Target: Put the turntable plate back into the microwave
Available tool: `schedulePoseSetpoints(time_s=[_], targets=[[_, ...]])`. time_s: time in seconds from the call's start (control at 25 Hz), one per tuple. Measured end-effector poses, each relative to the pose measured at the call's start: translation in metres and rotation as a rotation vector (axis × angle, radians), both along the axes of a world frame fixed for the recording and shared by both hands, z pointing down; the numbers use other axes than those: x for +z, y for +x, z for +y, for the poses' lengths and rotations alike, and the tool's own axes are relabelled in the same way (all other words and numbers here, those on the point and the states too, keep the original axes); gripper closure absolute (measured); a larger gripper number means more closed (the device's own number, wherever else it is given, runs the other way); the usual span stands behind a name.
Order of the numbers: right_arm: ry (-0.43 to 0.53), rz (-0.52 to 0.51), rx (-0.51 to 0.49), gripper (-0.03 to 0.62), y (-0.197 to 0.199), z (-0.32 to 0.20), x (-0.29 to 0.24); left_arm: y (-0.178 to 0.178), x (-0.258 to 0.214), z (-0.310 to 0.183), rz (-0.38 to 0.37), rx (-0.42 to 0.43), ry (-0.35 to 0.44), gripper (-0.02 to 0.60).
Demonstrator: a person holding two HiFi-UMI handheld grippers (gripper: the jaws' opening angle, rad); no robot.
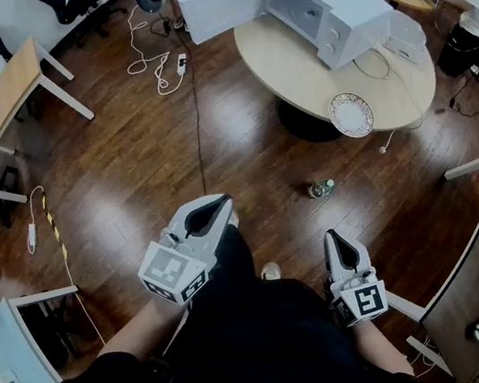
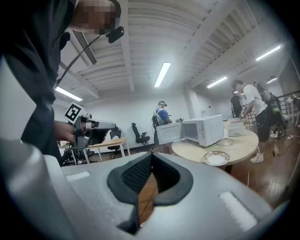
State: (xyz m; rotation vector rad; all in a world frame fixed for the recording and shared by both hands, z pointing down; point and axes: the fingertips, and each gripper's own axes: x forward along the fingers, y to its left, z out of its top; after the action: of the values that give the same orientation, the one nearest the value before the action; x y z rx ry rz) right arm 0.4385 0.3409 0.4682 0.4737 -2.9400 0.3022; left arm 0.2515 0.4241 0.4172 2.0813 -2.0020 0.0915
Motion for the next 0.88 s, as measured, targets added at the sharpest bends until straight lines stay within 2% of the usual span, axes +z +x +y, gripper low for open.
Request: schedulePoseSetpoints(time_s=[0.12,0.32,0.48,0.76,0.88], targets=[[0.000,-0.011,0.031,0.592,-0.025,-0.013,-0.002,-0.027,0.002,-0.010,-0.005,0.010,-0.003,0.577],[-0.001,-0.018,0.101,0.592,-0.067,-0.042,-0.009,-0.084,-0.015,-0.034,-0.032,0.023,0.044,0.577],[0.020,-0.036,0.152,0.592,-0.102,-0.058,-0.023,-0.124,-0.019,-0.054,-0.053,0.064,0.033,0.577],[0.018,-0.021,0.212,0.592,-0.147,-0.072,-0.021,-0.180,-0.016,-0.068,-0.060,0.113,0.037,0.577],[0.032,-0.020,0.222,0.592,-0.168,-0.075,-0.026,-0.202,-0.021,-0.079,-0.089,0.132,0.074,0.577]])
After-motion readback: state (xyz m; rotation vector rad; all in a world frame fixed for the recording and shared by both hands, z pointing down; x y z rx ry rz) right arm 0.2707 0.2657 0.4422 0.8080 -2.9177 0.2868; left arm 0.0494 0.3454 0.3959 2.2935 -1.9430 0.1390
